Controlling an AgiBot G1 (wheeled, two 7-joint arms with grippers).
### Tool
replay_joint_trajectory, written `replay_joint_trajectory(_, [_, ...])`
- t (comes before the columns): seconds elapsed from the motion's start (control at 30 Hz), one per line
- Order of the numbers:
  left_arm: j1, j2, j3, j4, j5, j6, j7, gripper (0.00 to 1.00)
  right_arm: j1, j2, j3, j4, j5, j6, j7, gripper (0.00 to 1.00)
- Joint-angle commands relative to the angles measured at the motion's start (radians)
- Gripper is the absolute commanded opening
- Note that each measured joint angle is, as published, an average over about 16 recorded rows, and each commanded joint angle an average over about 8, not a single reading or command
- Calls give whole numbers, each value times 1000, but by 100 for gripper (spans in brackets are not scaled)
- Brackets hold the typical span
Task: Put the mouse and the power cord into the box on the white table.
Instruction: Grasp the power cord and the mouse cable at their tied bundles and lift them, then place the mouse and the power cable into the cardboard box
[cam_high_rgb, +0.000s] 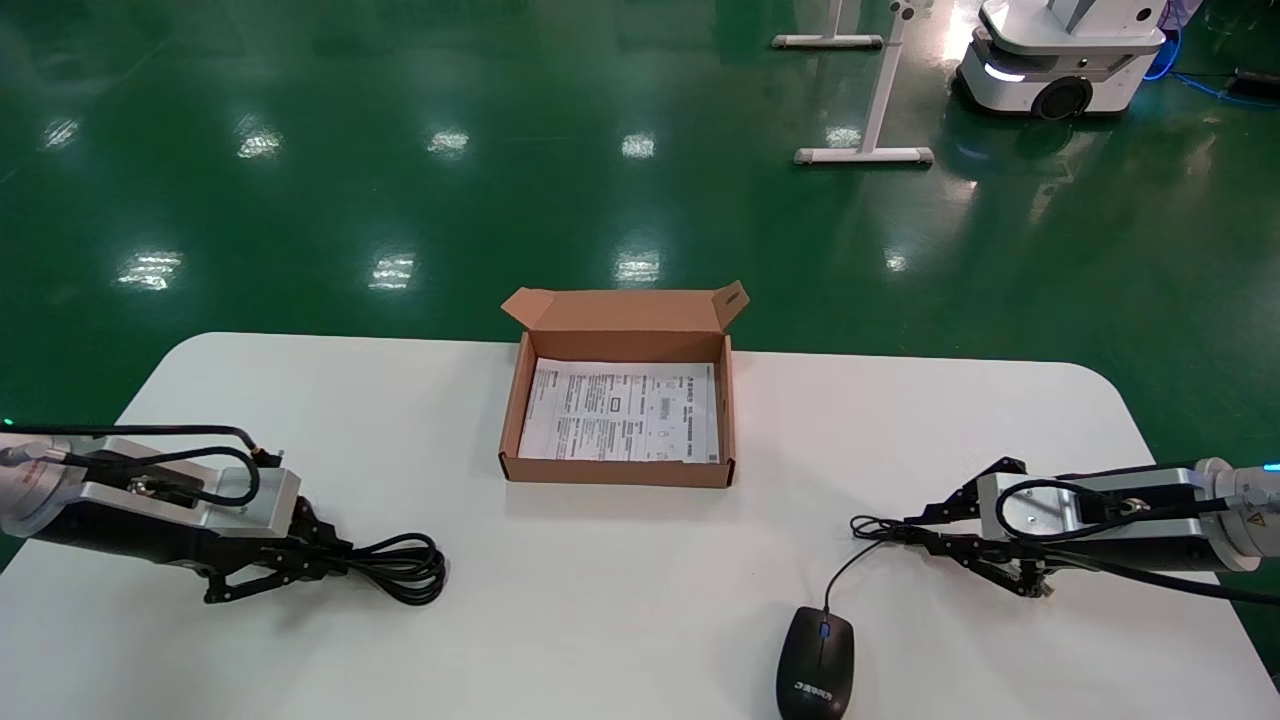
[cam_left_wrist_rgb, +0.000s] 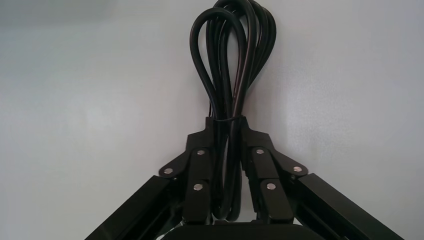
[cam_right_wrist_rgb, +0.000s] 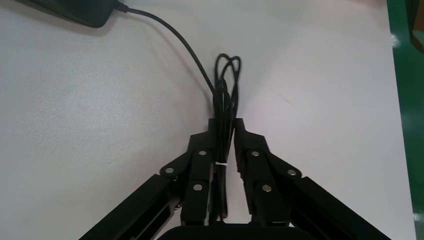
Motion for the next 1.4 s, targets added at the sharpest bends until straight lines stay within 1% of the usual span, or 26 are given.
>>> replay_joint_trajectory(0.03, [3,3,0,1,0,0,-1,0,-2,-2,-2,1,-3,2,-1,0])
replay_joint_trajectory(0.17, [-26,-24,-4,-12,0,0,8,0,15,17,13,-3,19,-17,14,0])
replay_joint_trajectory(0.3, [-95,-78,-29,-51,-23,-1,19,0,69,55,41,-7,60,-67,63,0])
replay_joint_trajectory(0.47, [-198,-132,-110,-86,-126,-23,-39,0,188,78,76,14,109,-124,156,0])
replay_joint_trajectory(0.6, [-259,-126,-167,-114,-197,-71,-88,0,268,47,99,31,142,-119,215,0])
replay_joint_trajectory(0.7, [-287,-102,-186,-136,-218,-108,-94,0,296,0,111,26,161,-94,249,0])
replay_joint_trajectory(0.83, [-312,-66,-195,-136,-224,-144,-78,0,304,-75,116,8,172,-52,269,0])
replay_joint_trajectory(1.0, [-331,-20,-197,-89,-224,-163,-39,0,289,-167,114,-21,171,6,254,0])
replay_joint_trajectory(1.17, [-339,23,-194,-24,-221,-168,21,0,266,-255,109,-65,165,77,228,0])
replay_joint_trajectory(1.3, [-343,56,-195,31,-220,-193,77,0,251,-317,105,-103,158,155,205,0])
replay_joint_trajectory(1.4, [-342,78,-202,71,-226,-245,112,0,241,-361,103,-128,153,243,190,0])
